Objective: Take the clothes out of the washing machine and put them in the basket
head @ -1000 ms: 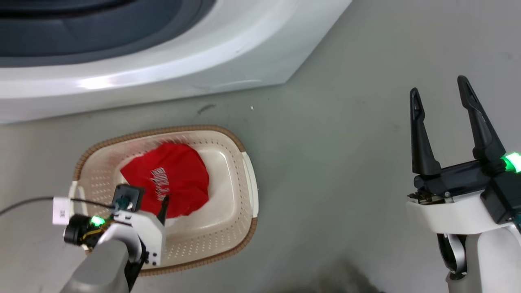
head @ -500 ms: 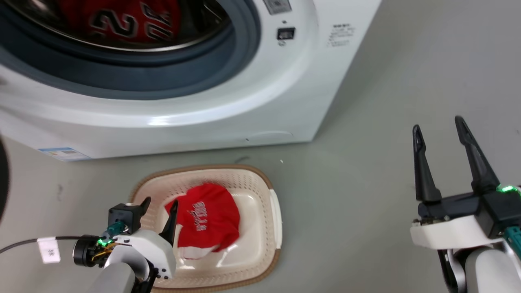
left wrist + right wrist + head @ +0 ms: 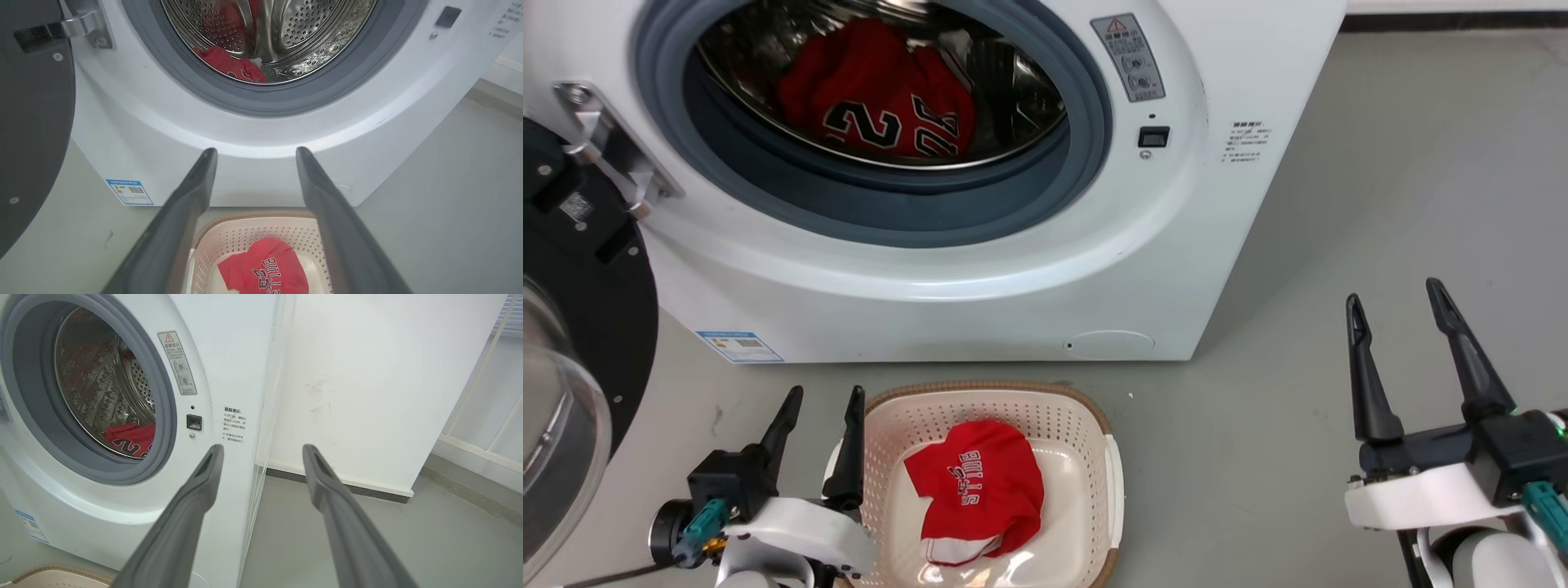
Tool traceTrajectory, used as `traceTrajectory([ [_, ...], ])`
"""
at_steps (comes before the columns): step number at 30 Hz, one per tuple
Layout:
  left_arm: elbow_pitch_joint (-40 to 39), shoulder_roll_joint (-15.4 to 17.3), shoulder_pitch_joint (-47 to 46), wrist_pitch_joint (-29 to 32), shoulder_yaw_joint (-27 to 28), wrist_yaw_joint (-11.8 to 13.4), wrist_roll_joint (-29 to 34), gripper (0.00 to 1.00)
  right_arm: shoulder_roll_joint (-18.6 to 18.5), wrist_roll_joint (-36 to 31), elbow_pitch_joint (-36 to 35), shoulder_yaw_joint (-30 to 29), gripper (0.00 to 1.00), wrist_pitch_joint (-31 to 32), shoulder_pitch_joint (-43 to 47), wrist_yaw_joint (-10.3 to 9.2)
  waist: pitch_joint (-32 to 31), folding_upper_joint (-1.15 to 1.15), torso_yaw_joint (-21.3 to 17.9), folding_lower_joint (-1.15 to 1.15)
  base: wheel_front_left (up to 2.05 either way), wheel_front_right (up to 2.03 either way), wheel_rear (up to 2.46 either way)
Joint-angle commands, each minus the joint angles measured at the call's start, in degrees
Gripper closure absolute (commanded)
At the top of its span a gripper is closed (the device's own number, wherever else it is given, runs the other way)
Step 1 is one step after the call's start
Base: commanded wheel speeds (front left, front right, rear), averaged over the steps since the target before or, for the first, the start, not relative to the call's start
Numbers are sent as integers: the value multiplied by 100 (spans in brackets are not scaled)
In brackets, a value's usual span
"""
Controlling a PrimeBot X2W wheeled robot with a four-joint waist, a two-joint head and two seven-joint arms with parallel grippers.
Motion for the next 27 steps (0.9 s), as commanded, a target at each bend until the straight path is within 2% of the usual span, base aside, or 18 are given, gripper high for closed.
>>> traceTrajectory([
  [1,-184,-105,109,-15,126,-36,103,0,11,26,16,9,0,-12,89,-8,-75,0,30,1,0,0,0],
  [8,-499,-302,171,-15,323,-109,391,0,10,34,2,99,0,-12,69,-8,-80,0,-49,1,0,0,0],
  [15,-483,-131,-324,-15,218,-118,569,0,9,81,-51,112,0,-12,-51,-8,222,0,-216,1,0,0,0],
  [20,-231,181,-1074,49,219,-119,524,0,10,117,-128,188,0,-13,-252,-8,819,0,-434,1,0,0,0],
  [27,138,742,-2702,894,286,-110,452,0,11,167,-288,312,0,-13,-663,-8,1831,0,-810,1,0,0,0],
])
